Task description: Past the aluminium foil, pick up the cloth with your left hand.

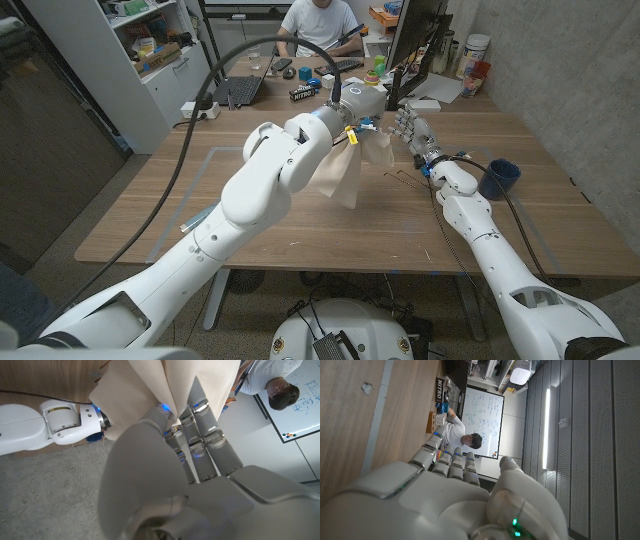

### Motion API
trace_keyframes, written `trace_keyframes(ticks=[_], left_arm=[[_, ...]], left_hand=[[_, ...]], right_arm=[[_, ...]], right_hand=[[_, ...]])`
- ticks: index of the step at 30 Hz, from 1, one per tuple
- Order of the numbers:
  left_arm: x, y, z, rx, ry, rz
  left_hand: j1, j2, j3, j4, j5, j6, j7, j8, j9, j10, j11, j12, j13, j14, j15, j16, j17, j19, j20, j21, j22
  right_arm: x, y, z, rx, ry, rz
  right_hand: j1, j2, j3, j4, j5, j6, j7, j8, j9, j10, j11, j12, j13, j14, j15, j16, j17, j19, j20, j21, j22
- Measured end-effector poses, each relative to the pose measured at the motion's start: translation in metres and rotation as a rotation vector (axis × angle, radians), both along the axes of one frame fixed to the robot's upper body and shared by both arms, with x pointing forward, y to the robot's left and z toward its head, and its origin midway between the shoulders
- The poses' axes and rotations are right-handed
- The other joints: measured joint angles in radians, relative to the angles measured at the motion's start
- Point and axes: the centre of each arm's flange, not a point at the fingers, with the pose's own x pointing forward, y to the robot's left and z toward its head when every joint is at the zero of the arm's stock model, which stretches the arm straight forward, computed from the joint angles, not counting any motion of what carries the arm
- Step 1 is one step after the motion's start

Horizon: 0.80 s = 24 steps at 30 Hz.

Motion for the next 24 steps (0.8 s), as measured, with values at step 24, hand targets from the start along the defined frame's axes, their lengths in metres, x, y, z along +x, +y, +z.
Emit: trace_keyframes(ticks=[24], left_arm=[[-0.037,0.009,0.049,-0.047,-0.122,0.003]], left_hand=[[-0.001,0.001,0.005,-0.003,0.014,-0.004,0.004,0.0,0.004,0.0,0.0,-0.017,0.015,-0.002,-0.002,-0.019,0.02,-0.02,0.005,0.018,-0.002]], right_arm=[[-0.009,0.001,0.006,-0.007,-0.002,-0.019]], right_hand=[[-0.004,-0.004,0.0,0.0,0.0,0.006,0.006,0.0,0.0,0.0,0.0,0.0,0.0,0.005,0.006,0.0,-0.005,0.011,-0.011,0.0,0.0]])
